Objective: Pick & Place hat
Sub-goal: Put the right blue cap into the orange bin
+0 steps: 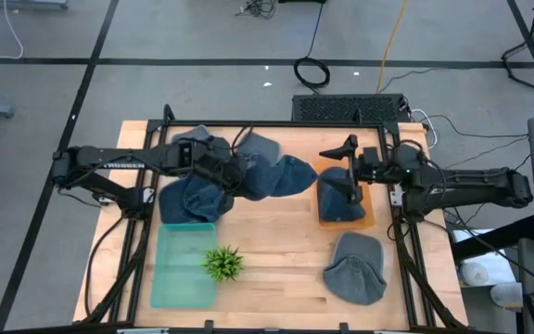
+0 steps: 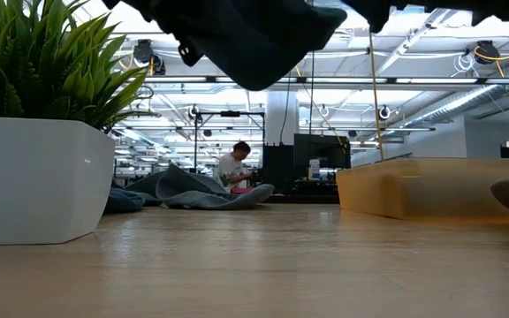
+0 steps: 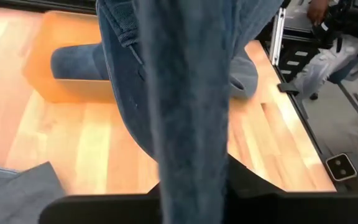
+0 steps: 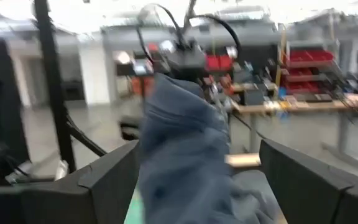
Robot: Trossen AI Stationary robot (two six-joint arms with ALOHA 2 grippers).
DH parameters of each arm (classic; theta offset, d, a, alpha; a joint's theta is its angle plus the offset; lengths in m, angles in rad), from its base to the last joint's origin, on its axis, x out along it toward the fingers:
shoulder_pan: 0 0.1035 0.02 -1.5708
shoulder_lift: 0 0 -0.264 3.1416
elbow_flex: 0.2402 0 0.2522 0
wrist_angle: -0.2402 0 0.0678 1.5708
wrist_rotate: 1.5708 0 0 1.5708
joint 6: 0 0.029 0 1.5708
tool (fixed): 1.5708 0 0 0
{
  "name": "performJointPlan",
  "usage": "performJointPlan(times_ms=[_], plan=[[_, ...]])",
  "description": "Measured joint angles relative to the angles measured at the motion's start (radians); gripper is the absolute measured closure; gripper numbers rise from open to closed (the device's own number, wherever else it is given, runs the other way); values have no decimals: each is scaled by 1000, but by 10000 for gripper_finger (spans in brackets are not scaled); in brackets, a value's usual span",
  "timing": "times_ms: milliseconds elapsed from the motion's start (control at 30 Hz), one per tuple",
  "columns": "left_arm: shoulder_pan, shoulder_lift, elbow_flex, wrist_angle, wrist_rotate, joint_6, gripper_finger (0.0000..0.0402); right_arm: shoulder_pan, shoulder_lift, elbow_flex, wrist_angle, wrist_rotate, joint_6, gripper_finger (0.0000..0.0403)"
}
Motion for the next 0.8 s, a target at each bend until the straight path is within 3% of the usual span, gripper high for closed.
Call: performJointPlan(times_ms=[467,667,800], plan=[[-32,1,0,-34,-51,-38,393,6,107,193,-219,8,-22,85],[-32,1,79,-240,-156,-9,393,5,188,294,-315,7,-45,85],[-33,0,135,-329,-163,13,393,16,264,390,-390,7,-75,85]])
